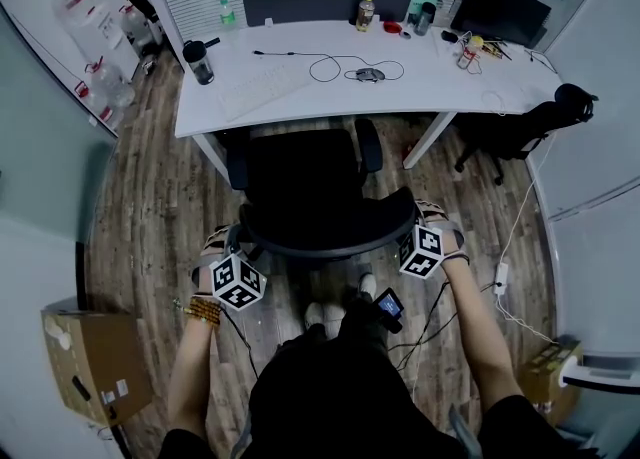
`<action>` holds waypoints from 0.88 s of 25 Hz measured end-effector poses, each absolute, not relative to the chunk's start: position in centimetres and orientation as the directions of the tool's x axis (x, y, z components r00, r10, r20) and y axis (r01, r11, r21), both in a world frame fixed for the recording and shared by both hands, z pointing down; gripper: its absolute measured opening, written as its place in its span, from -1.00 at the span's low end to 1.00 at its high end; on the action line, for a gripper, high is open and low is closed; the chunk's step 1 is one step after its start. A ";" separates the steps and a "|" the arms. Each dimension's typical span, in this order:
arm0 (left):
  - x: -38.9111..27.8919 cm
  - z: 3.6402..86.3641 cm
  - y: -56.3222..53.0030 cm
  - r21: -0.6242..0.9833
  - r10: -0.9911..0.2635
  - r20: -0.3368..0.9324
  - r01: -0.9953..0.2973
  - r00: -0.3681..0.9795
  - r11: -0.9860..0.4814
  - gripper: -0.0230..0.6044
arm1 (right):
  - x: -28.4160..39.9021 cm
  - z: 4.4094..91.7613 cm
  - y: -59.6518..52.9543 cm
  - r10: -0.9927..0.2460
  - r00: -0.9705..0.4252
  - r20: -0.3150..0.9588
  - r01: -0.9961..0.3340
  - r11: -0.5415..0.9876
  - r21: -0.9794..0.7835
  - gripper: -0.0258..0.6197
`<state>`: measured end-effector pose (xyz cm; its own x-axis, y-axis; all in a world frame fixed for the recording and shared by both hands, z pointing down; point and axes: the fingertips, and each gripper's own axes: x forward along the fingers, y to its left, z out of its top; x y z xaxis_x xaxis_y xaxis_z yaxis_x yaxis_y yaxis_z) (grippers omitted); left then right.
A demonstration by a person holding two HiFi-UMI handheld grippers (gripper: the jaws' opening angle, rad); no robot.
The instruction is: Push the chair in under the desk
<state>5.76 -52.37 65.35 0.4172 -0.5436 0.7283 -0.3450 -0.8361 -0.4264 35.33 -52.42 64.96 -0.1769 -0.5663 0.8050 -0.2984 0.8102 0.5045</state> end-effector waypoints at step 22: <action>5.4 65.5 -56.7 -0.451 -0.558 0.734 -0.336 0.387 -0.827 -0.12 | 35.0 64.8 -56.2 -0.578 -0.178 0.796 -0.319 0.799 0.509 -0.25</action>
